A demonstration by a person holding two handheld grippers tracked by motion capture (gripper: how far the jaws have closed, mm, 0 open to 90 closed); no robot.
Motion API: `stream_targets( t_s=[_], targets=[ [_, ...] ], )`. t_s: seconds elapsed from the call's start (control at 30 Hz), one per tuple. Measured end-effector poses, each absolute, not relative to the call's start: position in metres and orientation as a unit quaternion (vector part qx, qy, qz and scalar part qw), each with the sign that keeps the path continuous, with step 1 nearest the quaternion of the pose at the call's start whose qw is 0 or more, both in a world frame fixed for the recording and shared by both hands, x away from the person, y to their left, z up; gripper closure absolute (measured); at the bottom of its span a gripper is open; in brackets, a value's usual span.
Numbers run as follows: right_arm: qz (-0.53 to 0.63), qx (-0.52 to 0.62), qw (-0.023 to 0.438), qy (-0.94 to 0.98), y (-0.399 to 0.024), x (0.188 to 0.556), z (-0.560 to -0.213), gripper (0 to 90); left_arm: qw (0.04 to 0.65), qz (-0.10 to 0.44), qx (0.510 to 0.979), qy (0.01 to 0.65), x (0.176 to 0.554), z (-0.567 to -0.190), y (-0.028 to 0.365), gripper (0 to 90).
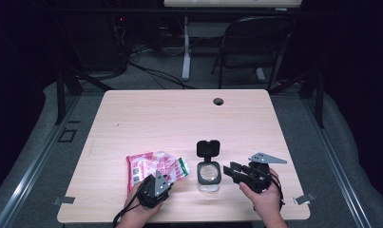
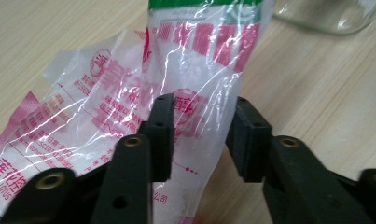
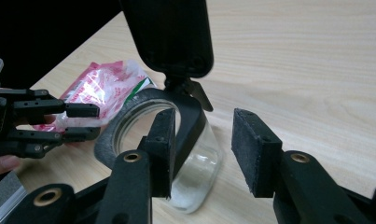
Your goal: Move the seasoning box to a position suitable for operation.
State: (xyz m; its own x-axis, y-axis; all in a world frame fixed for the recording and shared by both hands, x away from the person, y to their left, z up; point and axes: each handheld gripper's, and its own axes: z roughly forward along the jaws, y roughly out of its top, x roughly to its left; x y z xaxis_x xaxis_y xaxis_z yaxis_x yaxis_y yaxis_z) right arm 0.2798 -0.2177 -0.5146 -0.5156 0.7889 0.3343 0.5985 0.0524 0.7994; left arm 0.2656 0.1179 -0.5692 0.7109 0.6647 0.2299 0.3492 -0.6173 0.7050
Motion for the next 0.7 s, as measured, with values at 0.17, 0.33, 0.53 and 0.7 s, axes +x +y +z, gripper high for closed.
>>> stream_targets(
  t_s=[0.17,0.33,0.53,0.7],
  targets=[
    [0.498,0.462,0.111,0.726,-0.211,0.275,-0.501,61.3,0.342,0.221,0.861,0.306,0.265,-0.562,0.123,87.0],
    [0.500,0.433,0.100,0.743,-0.194,0.269,-0.487,64.7,0.367,0.183,0.851,0.329,0.269,-0.556,0.134,90.0],
    [0.478,0.382,0.098,0.785,-0.159,0.270,-0.485,65.3,0.379,0.172,0.851,0.322,0.264,-0.550,0.139,90.0],
    [0.455,0.347,0.083,0.816,-0.131,0.278,-0.488,62.1,0.383,0.170,0.855,0.306,0.257,-0.544,0.140,90.0]
  ],
)
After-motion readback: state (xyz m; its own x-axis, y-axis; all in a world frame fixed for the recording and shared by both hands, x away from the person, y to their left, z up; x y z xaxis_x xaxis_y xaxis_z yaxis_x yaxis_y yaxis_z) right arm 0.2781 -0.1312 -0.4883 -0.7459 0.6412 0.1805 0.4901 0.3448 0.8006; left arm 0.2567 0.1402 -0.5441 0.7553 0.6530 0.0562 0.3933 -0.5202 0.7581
